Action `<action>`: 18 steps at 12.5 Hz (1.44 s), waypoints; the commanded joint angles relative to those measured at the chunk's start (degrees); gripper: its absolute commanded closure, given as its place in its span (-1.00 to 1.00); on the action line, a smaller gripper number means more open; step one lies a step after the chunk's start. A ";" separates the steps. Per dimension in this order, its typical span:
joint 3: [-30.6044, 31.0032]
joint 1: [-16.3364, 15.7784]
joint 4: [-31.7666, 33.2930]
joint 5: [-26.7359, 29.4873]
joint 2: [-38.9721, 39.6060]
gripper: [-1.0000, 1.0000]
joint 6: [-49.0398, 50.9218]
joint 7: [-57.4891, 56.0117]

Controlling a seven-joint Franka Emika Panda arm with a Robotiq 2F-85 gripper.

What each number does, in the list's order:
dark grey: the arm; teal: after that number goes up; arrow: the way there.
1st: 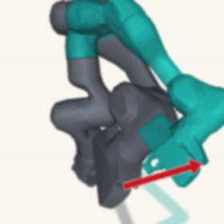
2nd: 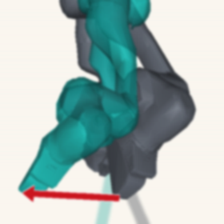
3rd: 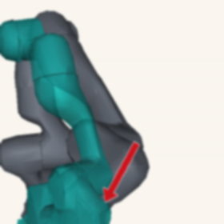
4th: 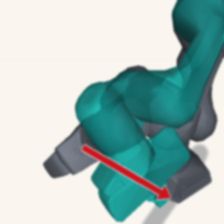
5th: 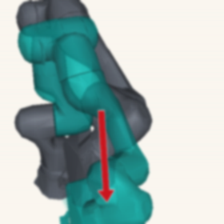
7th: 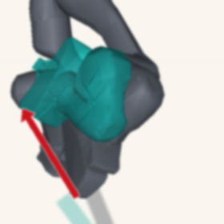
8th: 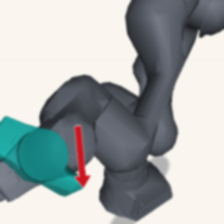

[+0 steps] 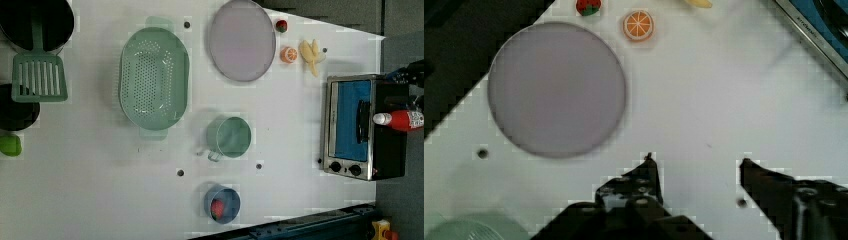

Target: Pick Ketchup from oven and place it on table.

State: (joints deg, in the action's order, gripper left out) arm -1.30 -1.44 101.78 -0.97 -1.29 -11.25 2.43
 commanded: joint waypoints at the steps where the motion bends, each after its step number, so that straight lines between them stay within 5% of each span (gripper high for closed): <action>1: -3.40 0.63 3.71 0.92 -14.56 -0.60 10.24 0.11; 3: -3.46 0.66 3.71 0.92 -14.54 -0.99 10.21 0.11; 9: -9.11 1.55 3.70 0.91 -12.08 -1.00 8.08 0.09; 18: -26.02 3.42 3.62 0.92 -0.01 -1.00 -9.48 -0.15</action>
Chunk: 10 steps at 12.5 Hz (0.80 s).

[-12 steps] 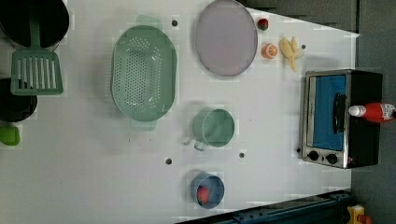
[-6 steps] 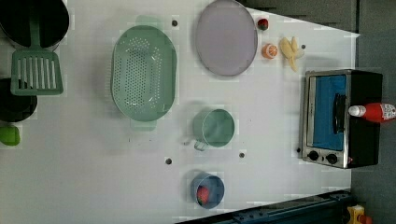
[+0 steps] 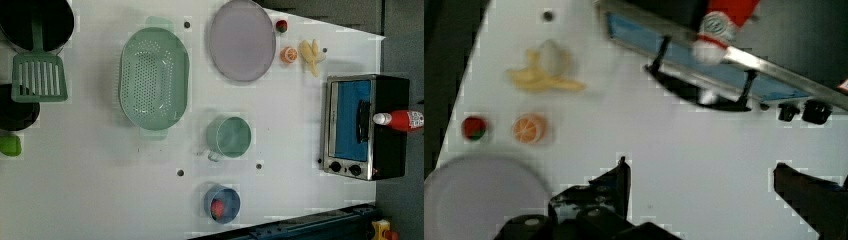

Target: Pick Ketchup from oven and place it on table.

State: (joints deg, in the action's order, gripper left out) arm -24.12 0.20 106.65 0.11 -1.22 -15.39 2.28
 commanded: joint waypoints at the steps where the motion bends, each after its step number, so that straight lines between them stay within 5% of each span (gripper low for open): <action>1: -4.76 1.98 -1.26 -0.16 1.70 -1.00 -8.36 0.00; 10: -11.14 6.18 -3.16 5.83 17.56 -1.00 -17.98 0.01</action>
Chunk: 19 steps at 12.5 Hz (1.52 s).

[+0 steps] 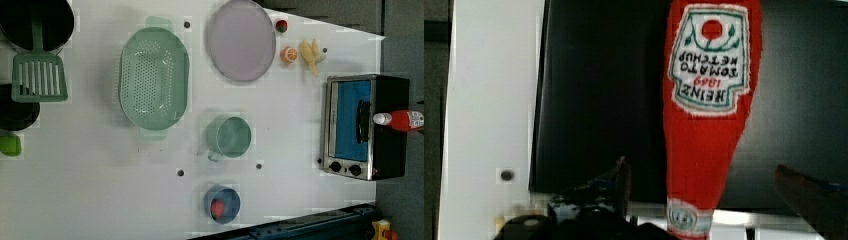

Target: Pick Ketchup from oven and place it on table.

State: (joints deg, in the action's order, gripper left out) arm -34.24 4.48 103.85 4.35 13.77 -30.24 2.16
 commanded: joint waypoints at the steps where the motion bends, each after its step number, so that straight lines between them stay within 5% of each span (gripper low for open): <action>1: -1.00 2.73 -0.84 1.75 4.12 -1.00 -4.42 0.13; 10: -0.73 4.55 -1.63 6.27 10.98 -1.00 -6.89 0.13; 14: -0.76 4.56 -1.78 6.28 11.00 -0.27 -6.79 0.13; 19: -0.44 2.74 -5.81 6.26 8.55 -0.27 -0.23 0.12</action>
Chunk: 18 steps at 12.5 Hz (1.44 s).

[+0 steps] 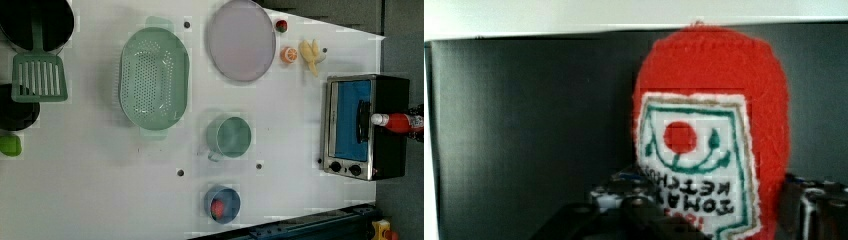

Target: Pick Ketchup from oven and place it on table.

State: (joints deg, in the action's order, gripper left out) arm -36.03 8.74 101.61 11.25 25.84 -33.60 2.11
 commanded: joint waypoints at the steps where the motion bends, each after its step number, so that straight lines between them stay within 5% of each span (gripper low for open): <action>1: 1.61 -2.72 -5.32 -0.82 -4.87 -0.27 6.25 0.13; 9: 8.67 -14.54 -10.15 -1.92 -16.04 -0.27 17.83 -0.17; 18: 18.26 -20.86 -6.02 -4.99 -17.38 -0.27 23.10 0.21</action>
State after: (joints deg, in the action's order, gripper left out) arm -18.04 -12.11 95.01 6.05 9.76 -10.83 2.20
